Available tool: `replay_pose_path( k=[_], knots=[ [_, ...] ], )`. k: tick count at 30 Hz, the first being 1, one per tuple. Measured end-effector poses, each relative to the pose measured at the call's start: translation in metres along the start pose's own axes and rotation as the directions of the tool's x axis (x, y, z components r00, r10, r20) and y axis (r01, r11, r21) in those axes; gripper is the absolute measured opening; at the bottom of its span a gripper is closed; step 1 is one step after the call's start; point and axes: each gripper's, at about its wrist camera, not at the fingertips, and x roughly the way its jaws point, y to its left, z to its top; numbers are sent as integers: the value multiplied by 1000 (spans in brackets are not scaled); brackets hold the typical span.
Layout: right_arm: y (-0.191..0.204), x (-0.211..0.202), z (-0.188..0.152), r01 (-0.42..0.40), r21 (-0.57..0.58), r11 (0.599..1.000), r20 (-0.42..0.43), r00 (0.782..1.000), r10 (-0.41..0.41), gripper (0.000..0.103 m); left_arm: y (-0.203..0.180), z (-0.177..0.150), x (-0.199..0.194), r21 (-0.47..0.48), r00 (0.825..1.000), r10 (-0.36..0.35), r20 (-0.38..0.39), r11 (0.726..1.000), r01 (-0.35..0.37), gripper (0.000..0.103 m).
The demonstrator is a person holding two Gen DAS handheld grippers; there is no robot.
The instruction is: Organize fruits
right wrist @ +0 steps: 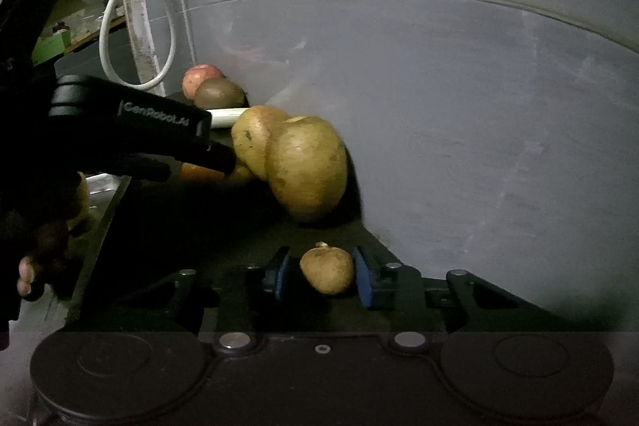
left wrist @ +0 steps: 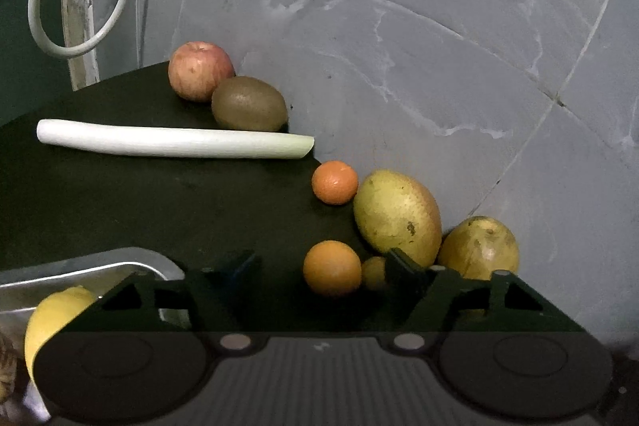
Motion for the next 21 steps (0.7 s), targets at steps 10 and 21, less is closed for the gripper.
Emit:
replay_pose_path(
  k=[10, 21],
  knots=[
    [9, -4, -2, -37, -19, 999, -4, 999, 37, 31, 8, 3, 1, -80, 998, -60, 0, 995, 60, 37],
    [12, -9, -4, -48, -17, 999, -10, 999, 48, 31, 2, -3, -2, -86, 998, -49, -44, 995, 46, 35]
  ],
)
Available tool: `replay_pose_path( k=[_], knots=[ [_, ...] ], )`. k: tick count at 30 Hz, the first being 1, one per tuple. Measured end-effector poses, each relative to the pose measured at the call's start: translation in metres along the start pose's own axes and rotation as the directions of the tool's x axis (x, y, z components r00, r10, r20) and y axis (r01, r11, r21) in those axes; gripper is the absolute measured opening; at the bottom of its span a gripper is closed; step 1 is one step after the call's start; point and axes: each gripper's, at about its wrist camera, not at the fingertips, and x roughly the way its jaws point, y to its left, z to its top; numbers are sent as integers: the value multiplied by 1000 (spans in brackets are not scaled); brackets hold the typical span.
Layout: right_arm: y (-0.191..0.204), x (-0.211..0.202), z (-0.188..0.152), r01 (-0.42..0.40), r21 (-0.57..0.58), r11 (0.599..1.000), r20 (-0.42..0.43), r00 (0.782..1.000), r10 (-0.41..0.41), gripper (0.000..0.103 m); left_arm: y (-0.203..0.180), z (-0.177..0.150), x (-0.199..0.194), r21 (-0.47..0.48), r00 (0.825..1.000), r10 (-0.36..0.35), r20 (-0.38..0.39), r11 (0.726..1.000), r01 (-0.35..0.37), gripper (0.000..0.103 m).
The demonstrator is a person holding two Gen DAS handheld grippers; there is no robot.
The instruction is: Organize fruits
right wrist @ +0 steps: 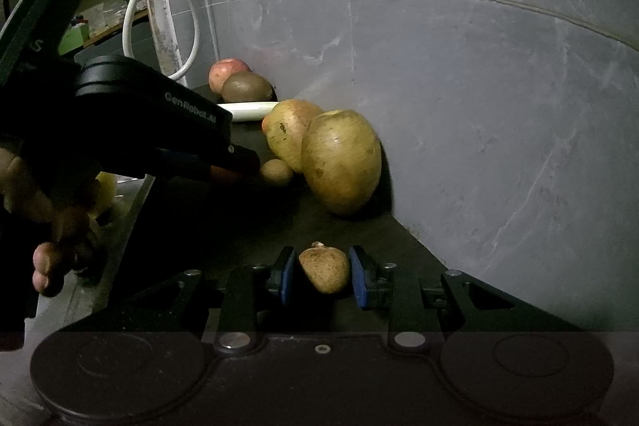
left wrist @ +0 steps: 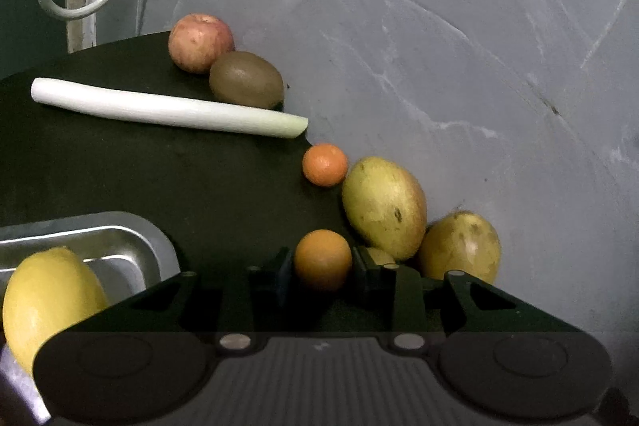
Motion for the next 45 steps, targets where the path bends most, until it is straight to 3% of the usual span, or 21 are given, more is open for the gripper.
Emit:
replay_pose_path(
  k=[7, 14, 26, 39, 45],
  knots=[
    [5, -9, -2, -10, 6, 1000, -4, 1000, 10, 31, -2, -17, -23, -23, 1000, -3, -17, 1000, 2, 34],
    [24, -30, -6, -57, -35, 998, 7, 998, 58, 31, 7, -42, -78, -81, 998, -9, 57, 997, 14, 34],
    [86, -58, -12, -188, -134, 973, 5, 982, 190, 31, 52, -99, -165, -210, 986, 102, 131, 975, -72, 34],
    [139, -43, -23, -295, -233, 927, -47, 955, 292, 31, 103, -130, -177, -298, 971, 221, 95, 937, -184, 34],
    [149, -33, -24, -308, -241, 920, -63, 951, 302, 31, 110, -134, -170, -293, 969, 234, 79, 935, -202, 35]
  ],
)
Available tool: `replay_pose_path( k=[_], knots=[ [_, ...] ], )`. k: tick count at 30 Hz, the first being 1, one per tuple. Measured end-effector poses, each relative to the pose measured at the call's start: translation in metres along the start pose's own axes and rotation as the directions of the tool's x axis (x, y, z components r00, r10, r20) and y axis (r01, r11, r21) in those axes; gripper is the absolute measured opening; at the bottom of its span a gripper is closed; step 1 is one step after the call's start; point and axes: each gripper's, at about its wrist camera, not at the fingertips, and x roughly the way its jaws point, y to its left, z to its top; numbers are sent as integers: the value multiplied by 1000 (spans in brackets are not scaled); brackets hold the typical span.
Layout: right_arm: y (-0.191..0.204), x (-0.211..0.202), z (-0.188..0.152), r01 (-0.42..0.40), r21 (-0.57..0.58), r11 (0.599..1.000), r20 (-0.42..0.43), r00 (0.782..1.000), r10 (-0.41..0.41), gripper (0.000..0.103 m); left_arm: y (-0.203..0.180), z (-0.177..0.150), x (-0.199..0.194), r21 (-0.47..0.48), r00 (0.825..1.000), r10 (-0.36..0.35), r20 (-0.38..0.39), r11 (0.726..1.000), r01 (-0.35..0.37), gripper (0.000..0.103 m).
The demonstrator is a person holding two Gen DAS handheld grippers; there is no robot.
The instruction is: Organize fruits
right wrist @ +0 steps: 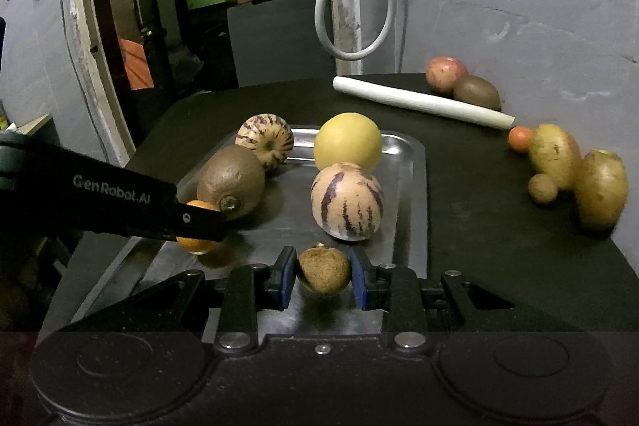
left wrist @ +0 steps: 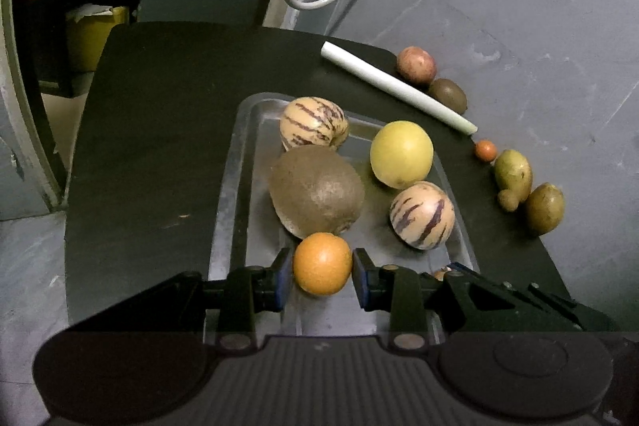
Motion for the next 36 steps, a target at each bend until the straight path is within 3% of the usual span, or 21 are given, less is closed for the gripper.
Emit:
replay_pose_path(
  k=[13, 17, 22, 28, 31, 36],
  knots=[
    [-1, 12, 1, 12, 13, 1000, -28, 1000, -12, 31, -5, -1, 7, 28, 1000, 9, -9, 1000, -9, 35],
    [-2, 10, 1, 8, 13, 1000, -24, 1000, -8, 36, -5, 0, 5, 29, 1000, 12, -16, 1000, -11, 36],
    [-1, 0, 1, 10, 19, 1000, -7, 1000, -10, 49, -5, 0, -4, 30, 1000, 8, -10, 1000, -7, 52],
    [4, -24, 1, 19, 32, 999, 33, 999, -20, 69, -7, -3, -34, 47, 999, 5, 37, 999, -6, 87],
    [7, -38, -1, 22, 41, 999, 50, 998, -24, 77, -6, -7, -51, 59, 998, 10, 64, 998, -14, 97],
    [12, -60, -8, 26, 59, 998, 66, 997, -30, 93, 2, -16, -70, 57, 998, 23, 63, 998, -27, 102]
  ],
)
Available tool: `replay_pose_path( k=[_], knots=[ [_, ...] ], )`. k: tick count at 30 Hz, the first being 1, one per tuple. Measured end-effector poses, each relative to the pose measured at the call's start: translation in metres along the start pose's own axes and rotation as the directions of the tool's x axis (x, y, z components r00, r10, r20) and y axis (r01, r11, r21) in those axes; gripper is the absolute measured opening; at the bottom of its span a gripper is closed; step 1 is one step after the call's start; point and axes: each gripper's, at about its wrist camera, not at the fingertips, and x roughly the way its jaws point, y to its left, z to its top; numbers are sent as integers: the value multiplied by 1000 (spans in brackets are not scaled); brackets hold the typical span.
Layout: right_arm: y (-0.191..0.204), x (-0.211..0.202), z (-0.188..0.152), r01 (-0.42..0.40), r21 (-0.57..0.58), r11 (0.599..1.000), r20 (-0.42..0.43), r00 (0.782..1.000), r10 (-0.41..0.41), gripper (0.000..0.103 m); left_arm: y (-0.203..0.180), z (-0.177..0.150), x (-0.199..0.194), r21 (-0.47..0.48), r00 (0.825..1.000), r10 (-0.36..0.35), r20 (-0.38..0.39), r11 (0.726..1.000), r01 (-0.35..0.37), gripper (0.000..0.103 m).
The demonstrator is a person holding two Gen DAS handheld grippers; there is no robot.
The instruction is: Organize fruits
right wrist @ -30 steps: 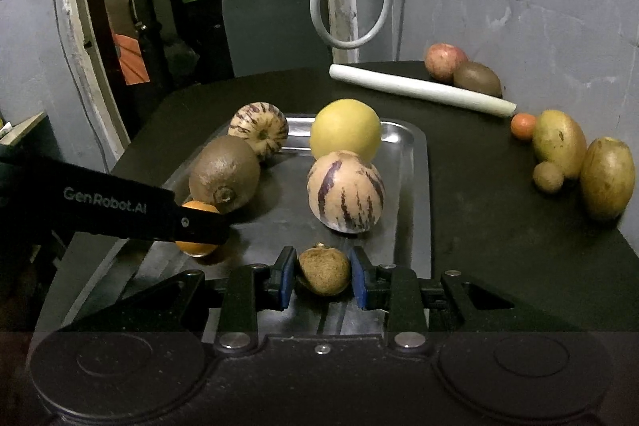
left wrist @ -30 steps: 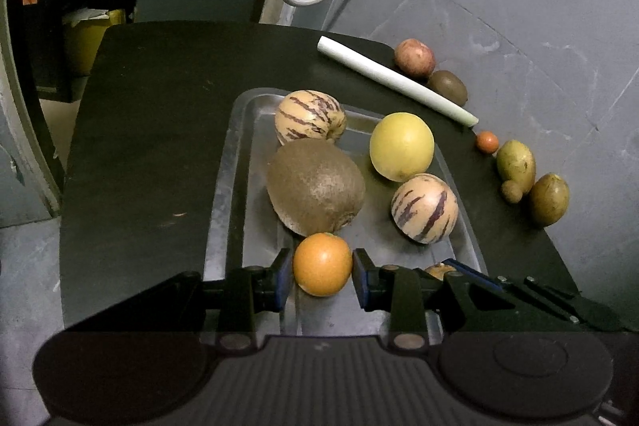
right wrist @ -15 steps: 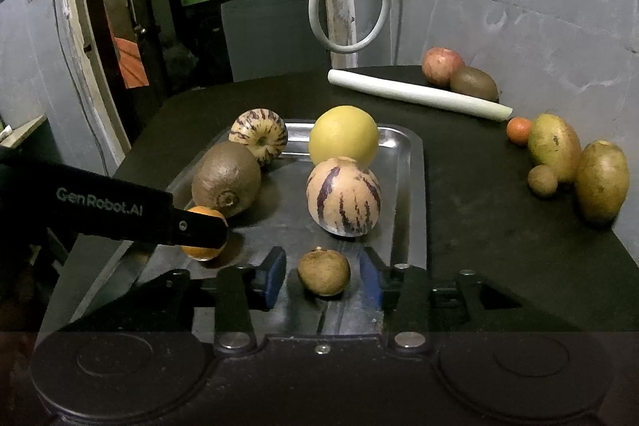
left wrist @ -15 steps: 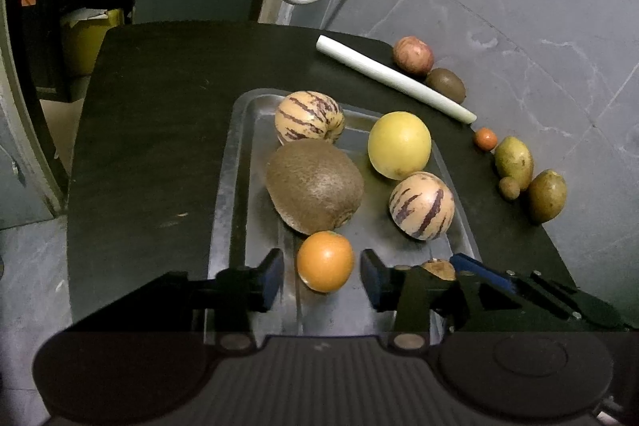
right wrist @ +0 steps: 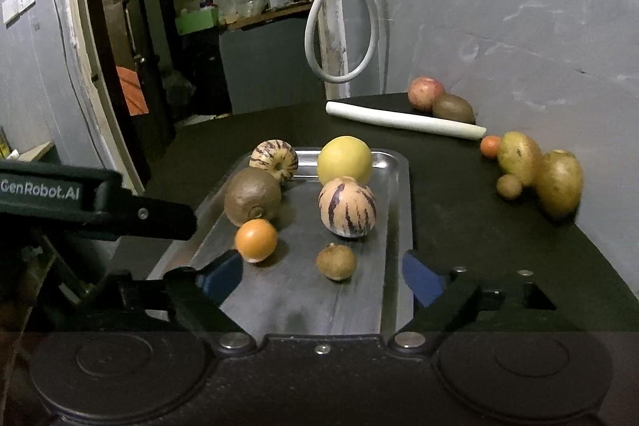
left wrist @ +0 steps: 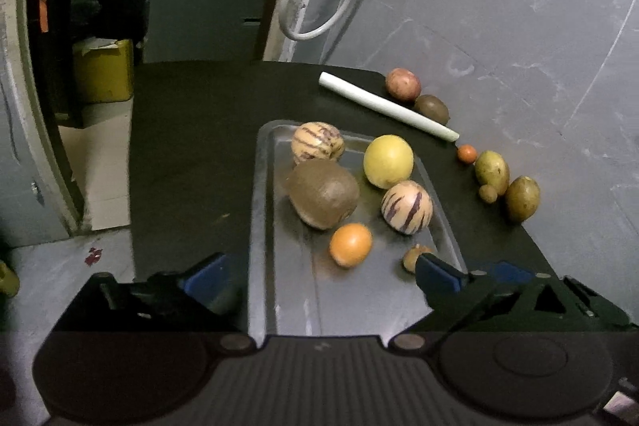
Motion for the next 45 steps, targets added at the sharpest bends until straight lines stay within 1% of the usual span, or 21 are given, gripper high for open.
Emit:
replay_pose_path(
  k=[2, 6, 13, 16, 18, 23, 29, 33, 37, 41, 44, 45],
  knots=[
    [2, -9, -3, 4, 5, 1000, 3, 1000, -4, 97, 3, -3, -6, -5, 1000, 3, -4, 1000, -3, 102],
    [2, -26, -10, 4, 9, 1000, 1, 1000, -4, 102, 8, -12, -16, 5, 999, -5, -33, 1000, 5, 102],
    [-7, -50, -26, 33, 22, 999, -52, 998, -31, 102, -6, -32, -19, 113, 990, -38, -135, 992, 53, 102],
    [-14, -57, -34, 56, 22, 998, -74, 996, -54, 102, -15, -40, -16, 119, 981, -67, -182, 989, 89, 102],
    [-19, -62, -39, 73, 32, 997, -84, 994, -70, 102, -22, -43, -14, 125, 976, -77, -202, 987, 104, 102],
    [-38, -69, -43, 121, 58, 991, -99, 988, -115, 102, -39, -42, -8, 154, 971, -96, -219, 979, 131, 102],
    [-65, -76, -42, 211, 95, 973, -97, 974, -202, 102, -64, -34, 6, 183, 967, -113, -230, 971, 157, 102],
    [-88, -77, -40, 286, 139, 948, -82, 957, -277, 102, -83, -25, 21, 211, 967, -113, -230, 964, 163, 102],
    [-108, -68, -36, 338, 161, 927, -64, 941, -332, 102, -105, -11, 39, 250, 969, -111, -219, 954, 166, 102],
    [-126, -57, -27, 351, 192, 917, -36, 936, -351, 102, -126, 8, 61, 301, 976, -106, -188, 940, 160, 102],
    [-139, -48, -17, 343, 236, 909, -14, 937, -350, 102, -138, 27, 81, 367, 983, -98, -155, 918, 149, 102],
    [-143, -46, -14, 336, 255, 907, -7, 938, -346, 102, -143, 35, 90, 397, 986, -92, -141, 907, 141, 102]
  ],
)
